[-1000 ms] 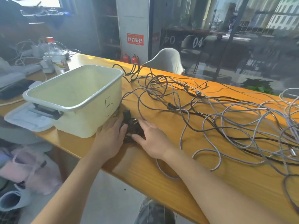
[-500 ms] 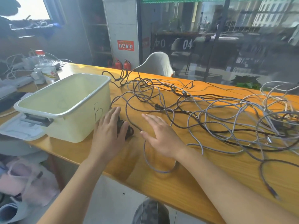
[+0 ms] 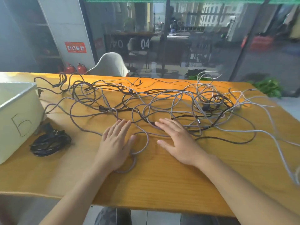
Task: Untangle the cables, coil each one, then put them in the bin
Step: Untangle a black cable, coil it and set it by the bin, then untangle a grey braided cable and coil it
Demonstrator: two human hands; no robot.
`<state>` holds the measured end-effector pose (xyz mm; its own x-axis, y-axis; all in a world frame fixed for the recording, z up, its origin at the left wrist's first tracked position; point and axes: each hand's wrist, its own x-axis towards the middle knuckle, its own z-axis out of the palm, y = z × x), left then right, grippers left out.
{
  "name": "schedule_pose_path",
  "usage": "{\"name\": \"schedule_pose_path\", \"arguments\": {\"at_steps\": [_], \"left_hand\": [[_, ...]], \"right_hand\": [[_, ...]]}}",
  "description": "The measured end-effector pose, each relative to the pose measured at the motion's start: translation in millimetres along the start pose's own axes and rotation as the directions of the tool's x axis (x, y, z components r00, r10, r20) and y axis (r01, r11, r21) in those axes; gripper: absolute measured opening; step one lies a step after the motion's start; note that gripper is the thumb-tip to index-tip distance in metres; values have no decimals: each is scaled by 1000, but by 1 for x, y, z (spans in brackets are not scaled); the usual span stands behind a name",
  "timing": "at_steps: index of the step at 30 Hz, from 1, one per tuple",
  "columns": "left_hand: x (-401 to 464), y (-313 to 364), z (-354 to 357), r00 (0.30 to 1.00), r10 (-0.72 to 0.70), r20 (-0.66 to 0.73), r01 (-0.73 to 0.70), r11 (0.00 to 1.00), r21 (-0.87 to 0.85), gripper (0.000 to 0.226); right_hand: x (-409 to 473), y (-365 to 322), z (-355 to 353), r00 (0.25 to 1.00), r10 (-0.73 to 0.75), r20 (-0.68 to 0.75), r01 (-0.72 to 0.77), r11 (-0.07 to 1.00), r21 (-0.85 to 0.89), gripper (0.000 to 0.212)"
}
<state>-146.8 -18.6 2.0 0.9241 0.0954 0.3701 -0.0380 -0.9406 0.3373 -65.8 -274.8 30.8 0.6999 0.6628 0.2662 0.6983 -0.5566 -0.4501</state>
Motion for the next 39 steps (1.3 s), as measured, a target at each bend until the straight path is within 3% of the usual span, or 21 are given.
{"name": "schedule_pose_path", "arguments": {"at_steps": [5,9,15,19,22,24,27,30,32,36,39], "left_hand": [[29,23,19,996,72,48,-73,997,31,69],[50,34,28,994,93,49,-93,996,3,67],[75,81,23,962,258,-94,-262,964,-43,53],[90,114,31,916,400,-28,-401,912,-84,54],[98,128,47,880,474,25,-467,874,-131,53],[99,128,58,879,476,42,-463,870,-167,52],[96,122,67,890,447,89,-421,882,-212,54],[88,123,61,903,424,73,-370,853,-368,55],[90,125,53,934,353,52,-270,796,-542,49],[84,132,33,981,195,-8,-123,587,-800,33],[87,110,45,983,145,114,18,538,-843,35]], "right_hand": [[-28,37,-34,988,-29,-153,51,988,143,38],[-27,75,-61,975,75,-208,-50,991,124,35],[-26,116,-72,990,131,-44,-127,988,84,7],[-34,123,-78,976,181,123,-203,958,203,9],[-39,124,-81,970,187,155,-213,963,168,6],[-41,122,-80,975,176,137,-198,965,171,8],[-39,111,-76,979,192,71,-205,912,356,12],[-25,94,-67,965,264,-3,-202,746,635,17],[-12,83,-61,947,321,-9,-223,679,699,21],[12,69,-50,967,250,43,-219,736,641,27],[21,57,-47,988,153,17,-140,846,514,22]]}}
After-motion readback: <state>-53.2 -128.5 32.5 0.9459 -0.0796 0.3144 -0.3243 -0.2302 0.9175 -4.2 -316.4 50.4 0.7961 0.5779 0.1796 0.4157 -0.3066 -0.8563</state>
